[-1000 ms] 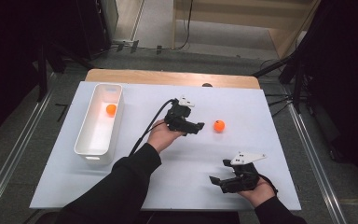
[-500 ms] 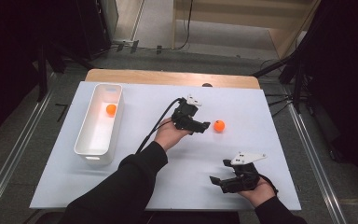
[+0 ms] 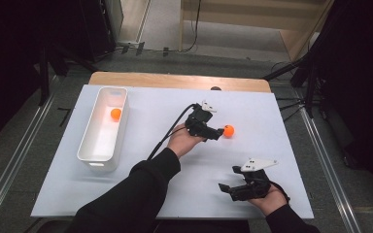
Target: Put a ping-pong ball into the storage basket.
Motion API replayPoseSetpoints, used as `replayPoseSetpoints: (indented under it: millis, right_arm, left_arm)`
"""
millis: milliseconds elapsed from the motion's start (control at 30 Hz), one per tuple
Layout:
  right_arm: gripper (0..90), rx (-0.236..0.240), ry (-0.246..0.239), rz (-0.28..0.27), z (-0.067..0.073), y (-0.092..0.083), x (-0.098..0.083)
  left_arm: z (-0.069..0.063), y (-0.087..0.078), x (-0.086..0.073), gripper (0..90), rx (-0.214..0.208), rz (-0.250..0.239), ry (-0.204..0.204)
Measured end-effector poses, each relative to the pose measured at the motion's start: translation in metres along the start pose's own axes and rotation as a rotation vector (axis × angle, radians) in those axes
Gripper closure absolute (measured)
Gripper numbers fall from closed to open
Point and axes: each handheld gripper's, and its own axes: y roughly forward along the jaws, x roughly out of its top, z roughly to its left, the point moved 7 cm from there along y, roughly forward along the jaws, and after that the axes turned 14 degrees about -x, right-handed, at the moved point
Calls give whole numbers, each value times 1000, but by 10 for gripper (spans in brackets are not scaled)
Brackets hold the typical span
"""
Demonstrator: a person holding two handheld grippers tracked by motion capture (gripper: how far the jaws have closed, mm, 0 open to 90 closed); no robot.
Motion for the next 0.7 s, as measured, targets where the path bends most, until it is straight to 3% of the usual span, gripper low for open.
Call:
replayPoseSetpoints:
  millis: [267,700]
  right_arm:
    - [127,2,-6,1,0,0,0]
    - [128,4,-7,2,1,1,0]
  left_arm:
    - [-5,7,6,255,1,6,22]
    - [-4,26,14,256,2,-1,17]
